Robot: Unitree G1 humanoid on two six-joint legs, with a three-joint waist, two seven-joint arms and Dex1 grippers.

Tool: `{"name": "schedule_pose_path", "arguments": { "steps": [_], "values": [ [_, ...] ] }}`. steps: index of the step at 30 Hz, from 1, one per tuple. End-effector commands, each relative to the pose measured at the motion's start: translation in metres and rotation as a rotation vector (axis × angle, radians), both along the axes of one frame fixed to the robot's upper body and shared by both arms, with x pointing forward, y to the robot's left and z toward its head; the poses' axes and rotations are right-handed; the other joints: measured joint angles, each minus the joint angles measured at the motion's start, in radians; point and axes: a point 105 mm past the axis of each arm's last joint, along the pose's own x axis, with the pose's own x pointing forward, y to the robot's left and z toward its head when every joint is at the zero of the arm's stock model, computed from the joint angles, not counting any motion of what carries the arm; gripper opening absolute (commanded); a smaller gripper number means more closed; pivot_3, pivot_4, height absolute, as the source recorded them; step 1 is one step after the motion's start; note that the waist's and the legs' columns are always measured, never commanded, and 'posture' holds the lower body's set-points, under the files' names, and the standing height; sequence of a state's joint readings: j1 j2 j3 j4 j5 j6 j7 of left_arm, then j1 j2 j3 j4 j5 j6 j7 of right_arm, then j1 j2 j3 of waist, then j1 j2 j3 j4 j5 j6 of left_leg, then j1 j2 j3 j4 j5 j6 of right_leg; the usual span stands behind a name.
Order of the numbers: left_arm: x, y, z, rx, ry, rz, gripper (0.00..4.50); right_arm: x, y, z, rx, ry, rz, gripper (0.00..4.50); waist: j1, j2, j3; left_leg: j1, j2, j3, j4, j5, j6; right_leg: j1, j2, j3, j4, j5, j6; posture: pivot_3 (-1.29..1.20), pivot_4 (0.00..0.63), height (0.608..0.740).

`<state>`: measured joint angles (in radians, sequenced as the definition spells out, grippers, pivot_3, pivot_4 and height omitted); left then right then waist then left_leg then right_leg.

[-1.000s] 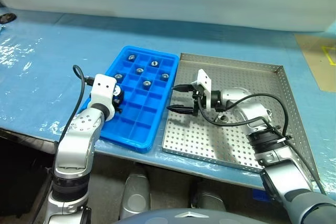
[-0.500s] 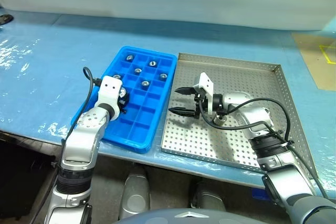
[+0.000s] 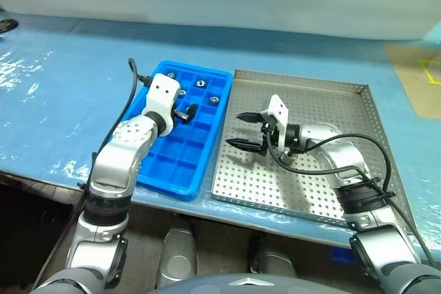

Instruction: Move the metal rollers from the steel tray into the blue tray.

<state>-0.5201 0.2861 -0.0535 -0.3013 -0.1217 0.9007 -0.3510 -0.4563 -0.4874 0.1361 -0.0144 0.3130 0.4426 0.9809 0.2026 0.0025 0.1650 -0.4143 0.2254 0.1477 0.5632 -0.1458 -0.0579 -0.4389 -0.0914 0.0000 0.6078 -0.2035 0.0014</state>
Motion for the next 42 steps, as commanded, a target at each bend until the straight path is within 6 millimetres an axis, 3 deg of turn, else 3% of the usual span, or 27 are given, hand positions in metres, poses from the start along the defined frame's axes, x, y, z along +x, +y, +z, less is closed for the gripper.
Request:
{"name": "schedule_pose_path", "arguments": {
  "steps": [1,12,18,29,42],
  "values": [
    [0.004,-0.022,0.014,-0.007,-0.04,-0.131,4.14,-0.006,-0.014,0.018,0.022,-0.054,-0.06,4.5,-0.019,0.0,0.0,0.0,0.0,0.0,0.0,0.0,0.0,0.0,0.0,0.0,0.0,0.0,0.0,0.1,0.15,0.74],
    [0.016,-0.074,0.013,0.051,0.004,-0.492,4.14,-0.037,-0.059,0.022,-0.008,-0.064,-0.282,4.5,-0.112,0.0,0.0,0.003,0.0,0.002,-0.001,0.0,0.0,0.001,0.001,0.002,0.0,0.0,0.0,-0.2,0.15,0.74],
    [0.022,-0.096,0.009,0.042,0.058,-0.624,4.14,-0.056,-0.068,0.018,-0.008,-0.039,-0.359,4.5,-0.143,0.0,0.0,0.005,-0.001,0.003,-0.001,0.0,0.001,0.003,0.001,0.002,-0.001,0.0,0.001,-0.27,0.15,0.74],
    [0.033,-0.133,-0.02,0.048,0.158,-0.733,4.14,-0.07,-0.071,0.014,-0.003,-0.026,-0.43,4.5,-0.179,0.0,0.0,0.008,-0.002,0.005,-0.001,-0.003,0.006,0.006,0.0,0.002,-0.002,0.0,0.001,-0.38,0.15,0.74],
    [0.042,-0.145,-0.035,0.061,0.188,-0.722,4.14,-0.077,-0.078,0.015,-0.01,-0.032,-0.483,4.5,-0.191,0.0,0.0,0.008,-0.002,0.005,0.0,-0.004,0.007,0.007,0.0,0.002,-0.003,0.0,0.001,-0.45,0.15,0.74]
  ]
}}
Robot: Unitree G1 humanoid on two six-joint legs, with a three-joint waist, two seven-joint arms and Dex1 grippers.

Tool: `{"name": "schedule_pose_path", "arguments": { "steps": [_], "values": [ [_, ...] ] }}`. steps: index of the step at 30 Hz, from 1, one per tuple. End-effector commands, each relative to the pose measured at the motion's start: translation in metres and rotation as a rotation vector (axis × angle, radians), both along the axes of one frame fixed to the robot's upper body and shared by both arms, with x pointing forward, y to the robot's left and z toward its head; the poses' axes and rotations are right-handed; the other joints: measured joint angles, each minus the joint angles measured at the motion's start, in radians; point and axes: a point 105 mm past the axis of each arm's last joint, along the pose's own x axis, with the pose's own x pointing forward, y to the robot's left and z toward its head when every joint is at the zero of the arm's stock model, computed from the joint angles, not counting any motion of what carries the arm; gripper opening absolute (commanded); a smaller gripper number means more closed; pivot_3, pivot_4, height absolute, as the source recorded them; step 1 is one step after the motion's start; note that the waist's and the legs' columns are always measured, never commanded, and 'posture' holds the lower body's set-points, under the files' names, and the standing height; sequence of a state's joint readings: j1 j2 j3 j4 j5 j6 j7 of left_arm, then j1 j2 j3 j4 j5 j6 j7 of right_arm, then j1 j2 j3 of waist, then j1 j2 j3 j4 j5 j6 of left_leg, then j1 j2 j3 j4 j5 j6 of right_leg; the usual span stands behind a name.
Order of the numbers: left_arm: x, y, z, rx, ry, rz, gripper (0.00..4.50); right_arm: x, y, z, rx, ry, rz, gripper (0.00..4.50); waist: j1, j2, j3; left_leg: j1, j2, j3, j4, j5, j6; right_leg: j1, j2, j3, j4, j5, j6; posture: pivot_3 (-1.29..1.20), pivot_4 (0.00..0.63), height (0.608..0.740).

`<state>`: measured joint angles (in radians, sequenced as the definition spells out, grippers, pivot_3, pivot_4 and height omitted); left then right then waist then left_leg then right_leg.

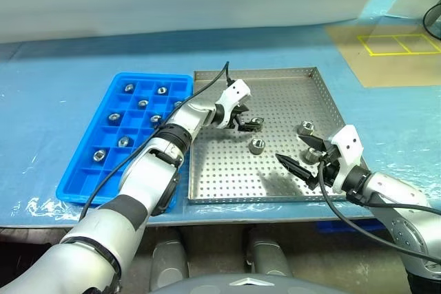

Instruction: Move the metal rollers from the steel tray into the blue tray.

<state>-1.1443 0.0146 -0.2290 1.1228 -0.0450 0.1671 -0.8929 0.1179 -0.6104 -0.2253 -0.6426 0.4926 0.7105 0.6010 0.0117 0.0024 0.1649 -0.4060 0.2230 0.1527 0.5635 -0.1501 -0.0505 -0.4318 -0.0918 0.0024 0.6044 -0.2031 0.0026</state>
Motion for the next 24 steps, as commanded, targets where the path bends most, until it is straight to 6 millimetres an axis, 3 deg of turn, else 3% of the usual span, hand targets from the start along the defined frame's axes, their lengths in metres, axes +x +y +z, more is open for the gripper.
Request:
{"name": "schedule_pose_path", "arguments": {
  "steps": [1,24],
  "values": [
    [0.002,-0.008,0.015,-0.015,-0.053,-0.029,4.14,-0.003,0.003,0.015,-0.005,-0.062,0.01,4.5,0.0,0.0,0.0,0.0,0.0,0.0,0.0,0.0,0.0,0.0,0.0,0.0,0.0,0.0,0.0,-0.45,0.15,0.74],
    [-0.001,-0.022,0.011,0.072,-0.124,-0.071,4.14,-0.001,0.007,0.015,0.008,-0.077,-0.004,4.5,-0.002,0.0,0.0,0.0,0.0,0.0,0.0,-0.001,0.001,0.0,0.0,0.0,-0.002,0.0,0.0,-0.46,0.15,0.74]
  ]
}}
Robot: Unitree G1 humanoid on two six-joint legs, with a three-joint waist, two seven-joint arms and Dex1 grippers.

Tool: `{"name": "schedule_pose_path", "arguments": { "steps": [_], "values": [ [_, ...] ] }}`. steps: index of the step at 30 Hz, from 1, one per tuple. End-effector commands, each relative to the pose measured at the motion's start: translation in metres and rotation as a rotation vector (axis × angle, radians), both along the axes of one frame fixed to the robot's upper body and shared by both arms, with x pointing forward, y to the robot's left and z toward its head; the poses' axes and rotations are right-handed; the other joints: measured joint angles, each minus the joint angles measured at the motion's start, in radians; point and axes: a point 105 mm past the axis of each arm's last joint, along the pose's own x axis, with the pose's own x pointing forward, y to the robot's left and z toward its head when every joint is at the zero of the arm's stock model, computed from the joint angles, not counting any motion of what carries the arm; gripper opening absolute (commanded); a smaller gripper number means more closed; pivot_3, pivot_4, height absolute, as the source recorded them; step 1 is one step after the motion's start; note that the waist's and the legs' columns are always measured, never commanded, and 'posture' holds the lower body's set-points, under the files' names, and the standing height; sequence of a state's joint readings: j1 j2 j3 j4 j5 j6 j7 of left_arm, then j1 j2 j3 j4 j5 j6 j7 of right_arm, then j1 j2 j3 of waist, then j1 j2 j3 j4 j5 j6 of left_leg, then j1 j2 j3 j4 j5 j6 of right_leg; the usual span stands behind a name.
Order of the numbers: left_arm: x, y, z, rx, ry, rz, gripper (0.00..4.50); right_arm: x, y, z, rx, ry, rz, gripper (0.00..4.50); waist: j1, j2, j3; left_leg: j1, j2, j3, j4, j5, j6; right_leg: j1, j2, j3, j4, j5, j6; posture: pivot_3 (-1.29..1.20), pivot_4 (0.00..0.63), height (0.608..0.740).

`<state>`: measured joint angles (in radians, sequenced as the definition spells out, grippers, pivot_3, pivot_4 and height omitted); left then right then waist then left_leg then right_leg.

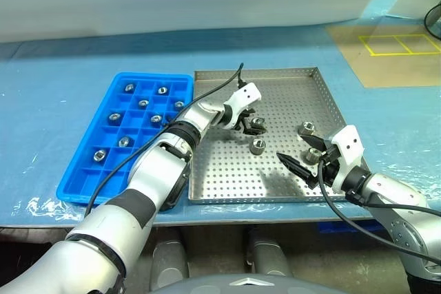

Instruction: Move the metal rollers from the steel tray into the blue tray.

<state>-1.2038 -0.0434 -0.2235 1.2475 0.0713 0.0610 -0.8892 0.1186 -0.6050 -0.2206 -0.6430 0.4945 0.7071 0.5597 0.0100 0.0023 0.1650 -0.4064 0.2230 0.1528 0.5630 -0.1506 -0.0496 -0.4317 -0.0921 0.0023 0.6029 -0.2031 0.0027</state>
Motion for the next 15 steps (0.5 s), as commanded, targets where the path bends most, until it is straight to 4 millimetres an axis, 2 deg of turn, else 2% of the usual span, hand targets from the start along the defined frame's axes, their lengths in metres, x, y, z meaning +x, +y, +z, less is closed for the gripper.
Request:
{"name": "schedule_pose_path", "arguments": {
  "steps": [1,3,9,15],
  "values": [
    [0.004,-0.006,0.015,-0.017,-0.058,-0.001,3.76,-0.003,0.009,0.015,0.005,-0.068,0.03,4.5,-0.001,0.0,0.0,0.0,0.0,0.0,0.0,0.0,0.0,0.0,0.0,0.0,0.0,0.0,0.0,-0.46,0.15,0.74],
    [0.003,-0.005,0.011,0.002,-0.064,-0.003,3.21,-0.003,0.009,0.014,0.005,-0.068,0.028,4.5,-0.001,0.0,0.0,0.0,0.0,0.0,0.0,0.0,0.0,0.0,0.0,0.0,0.0,0.0,0.0,-0.46,0.15,0.74],
    [0.002,-0.004,0.004,0.017,-0.055,-0.007,1.09,-0.002,0.01,0.015,0.008,-0.074,0.022,4.5,-0.002,0.0,0.0,0.0,0.0,0.0,0.0,0.0,0.0,0.0,0.0,0.0,0.0,0.0,0.0,-0.47,0.15,0.74],
    [0.003,-0.001,-0.001,0.047,-0.076,-0.001,1.06,-0.001,0.01,0.015,0.007,-0.079,0.017,4.5,-0.004,0.0,0.0,0.001,0.0,0.0,0.0,0.0,0.0,0.001,0.0,0.0,0.0,0.0,0.0,-0.47,0.15,0.74]
  ]
}}
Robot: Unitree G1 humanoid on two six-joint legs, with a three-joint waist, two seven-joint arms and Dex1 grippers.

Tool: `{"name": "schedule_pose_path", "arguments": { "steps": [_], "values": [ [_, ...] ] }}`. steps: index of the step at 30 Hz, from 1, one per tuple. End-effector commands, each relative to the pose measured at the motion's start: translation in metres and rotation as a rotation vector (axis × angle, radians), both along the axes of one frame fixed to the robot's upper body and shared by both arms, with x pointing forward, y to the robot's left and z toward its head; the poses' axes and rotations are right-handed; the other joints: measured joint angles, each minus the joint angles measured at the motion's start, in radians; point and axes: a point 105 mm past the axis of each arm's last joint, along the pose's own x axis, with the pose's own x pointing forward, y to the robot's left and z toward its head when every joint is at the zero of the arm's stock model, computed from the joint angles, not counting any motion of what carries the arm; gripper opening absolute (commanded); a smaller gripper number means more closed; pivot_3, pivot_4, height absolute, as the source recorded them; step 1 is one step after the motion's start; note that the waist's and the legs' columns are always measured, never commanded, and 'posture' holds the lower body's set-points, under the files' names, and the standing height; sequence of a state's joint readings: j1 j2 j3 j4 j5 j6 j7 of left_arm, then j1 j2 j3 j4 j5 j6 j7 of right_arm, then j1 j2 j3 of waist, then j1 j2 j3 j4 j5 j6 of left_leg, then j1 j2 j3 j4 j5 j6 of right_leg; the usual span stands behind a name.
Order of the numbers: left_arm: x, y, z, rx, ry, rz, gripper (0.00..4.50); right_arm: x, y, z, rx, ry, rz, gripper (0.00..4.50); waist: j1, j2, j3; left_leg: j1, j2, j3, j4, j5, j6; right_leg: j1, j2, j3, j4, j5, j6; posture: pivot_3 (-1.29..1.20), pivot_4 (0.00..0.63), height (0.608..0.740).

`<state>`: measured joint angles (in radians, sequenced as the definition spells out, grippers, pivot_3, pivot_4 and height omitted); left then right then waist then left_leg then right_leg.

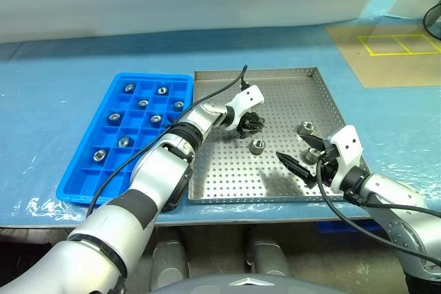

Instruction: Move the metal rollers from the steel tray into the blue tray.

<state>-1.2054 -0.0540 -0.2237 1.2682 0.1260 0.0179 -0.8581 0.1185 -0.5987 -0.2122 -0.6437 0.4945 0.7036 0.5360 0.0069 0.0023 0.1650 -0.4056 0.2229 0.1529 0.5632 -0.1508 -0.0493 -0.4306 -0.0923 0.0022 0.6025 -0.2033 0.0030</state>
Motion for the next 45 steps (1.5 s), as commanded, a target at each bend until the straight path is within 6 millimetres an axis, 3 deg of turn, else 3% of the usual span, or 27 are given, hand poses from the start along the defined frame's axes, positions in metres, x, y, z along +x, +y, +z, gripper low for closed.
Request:
{"name": "schedule_pose_path", "arguments": {
  "steps": [1,9,17,21,32,45],
  "values": [
    [0.002,0.0,0.004,0.0,-0.026,0.0,1.06,-0.002,0.009,0.016,0.003,-0.075,0.032,4.5,-0.001,0.0,0.0,0.0,0.0,0.0,0.0,0.0,0.0,0.0,0.0,0.0,0.0,0.0,0.0,-0.47,0.15,0.74],
    [0.019,0.016,0.039,-0.168,-0.081,0.09,1.06,0.007,0.019,0.017,0.015,-0.082,0.086,4.5,-0.014,0.0,0.0,0.0,0.0,0.0,-0.001,0.0,0.0,0.0,0.0,-0.001,0.0,0.0,0.0,-0.38,0.15,0.74],
    [0.019,0.042,0.043,-0.202,-0.123,0.136,1.06,0.029,0.041,0.021,0.027,-0.092,0.229,4.5,-0.007,0.0,0.0,-0.001,0.0,0.0,-0.001,0.0,0.0,0.0,0.0,-0.001,0.0,0.0,0.0,-0.22,0.15,0.74],
    [0.011,0.059,0.044,-0.2,-0.124,0.174,1.06,0.039,0.052,0.02,0.027,-0.08,0.324,4.5,0.011,0.0,0.0,-0.001,0.001,0.0,-0.002,0.0,0.0,-0.001,0.0,-0.001,0.0,0.0,-0.001,-0.1,0.15,0.74],
    [-0.026,0.101,0.085,-0.23,-0.179,0.33,1.06,0.068,0.083,0.021,0.014,-0.072,0.552,4.5,0.087,0.0,0.001,-0.002,0.002,-0.001,-0.002,0.001,-0.001,-0.003,-0.001,-0.002,0.003,0.0,-0.002,0.17,0.15,0.74],
    [-0.073,0.144,0.081,-0.254,-0.197,0.613,1.06,0.078,0.112,0.016,0.01,-0.064,0.705,4.5,0.138,0.0,0.001,-0.008,0.003,-0.003,-0.002,0.002,-0.003,-0.008,-0.001,-0.005,0.004,-0.001,-0.002,0.36,0.15,0.74]
  ]
}}
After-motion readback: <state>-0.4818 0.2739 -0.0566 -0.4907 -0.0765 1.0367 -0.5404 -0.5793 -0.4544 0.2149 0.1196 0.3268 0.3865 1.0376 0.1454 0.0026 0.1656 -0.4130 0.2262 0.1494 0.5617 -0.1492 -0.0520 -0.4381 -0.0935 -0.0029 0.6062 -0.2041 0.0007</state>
